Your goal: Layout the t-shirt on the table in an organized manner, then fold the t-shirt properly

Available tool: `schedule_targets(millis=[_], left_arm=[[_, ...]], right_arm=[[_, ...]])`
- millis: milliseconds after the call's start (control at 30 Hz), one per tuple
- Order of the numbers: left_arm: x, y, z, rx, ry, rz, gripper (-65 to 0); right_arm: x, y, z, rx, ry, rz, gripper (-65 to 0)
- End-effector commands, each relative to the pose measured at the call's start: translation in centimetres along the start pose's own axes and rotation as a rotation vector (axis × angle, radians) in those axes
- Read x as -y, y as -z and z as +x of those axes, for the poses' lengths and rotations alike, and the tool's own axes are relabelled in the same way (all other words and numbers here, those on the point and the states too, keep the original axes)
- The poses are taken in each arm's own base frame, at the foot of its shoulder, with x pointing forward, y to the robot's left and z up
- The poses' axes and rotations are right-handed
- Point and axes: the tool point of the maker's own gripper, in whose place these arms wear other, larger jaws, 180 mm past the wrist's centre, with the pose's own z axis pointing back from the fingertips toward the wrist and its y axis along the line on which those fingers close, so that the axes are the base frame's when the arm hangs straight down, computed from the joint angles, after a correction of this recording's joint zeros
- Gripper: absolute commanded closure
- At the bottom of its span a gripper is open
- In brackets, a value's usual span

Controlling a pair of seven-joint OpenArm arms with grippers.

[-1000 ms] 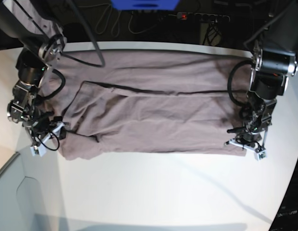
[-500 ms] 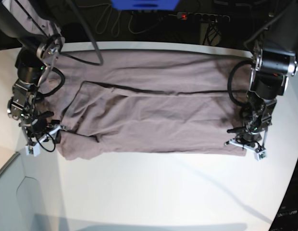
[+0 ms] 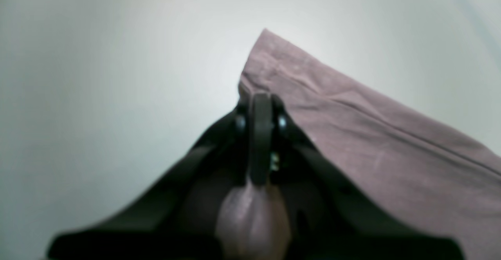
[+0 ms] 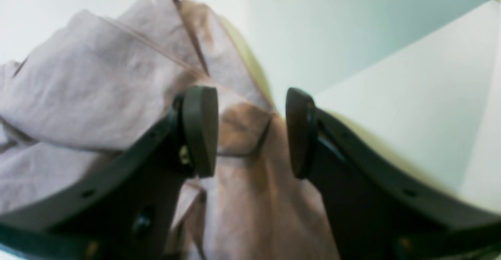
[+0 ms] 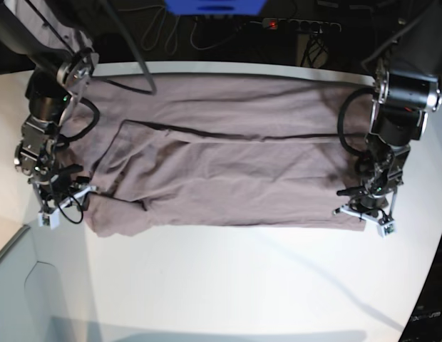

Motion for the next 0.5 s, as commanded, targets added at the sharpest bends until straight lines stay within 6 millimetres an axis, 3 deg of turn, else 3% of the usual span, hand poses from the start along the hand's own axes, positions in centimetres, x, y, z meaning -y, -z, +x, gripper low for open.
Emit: schedule_targets(millis=[0, 300, 367, 467], left_arm=[[-0.2, 0.1, 1.3, 0.017, 0.001, 0.003, -0.1], [-0.1, 0.1, 1.3, 0.017, 0.003, 0.002, -0.1], [-0.1, 0.1, 1.3, 0.017, 0.003, 0.002, -0.1], [-0.1, 0.1, 1.3, 0.017, 0.003, 0.002, -0.1]], right_arm=[[0.4, -0.1, 1.9, 0.052, 0.006, -0.014, -28.4], [-0.2, 0.0, 0.5, 0.031, 0.012, -0.003, -27.1], [-0.2, 0.0, 0.5, 0.033, 0.012, -0.003, -22.2], [-0.2, 0.0, 0.9, 0.038, 0.011, -0.003, -9.6]])
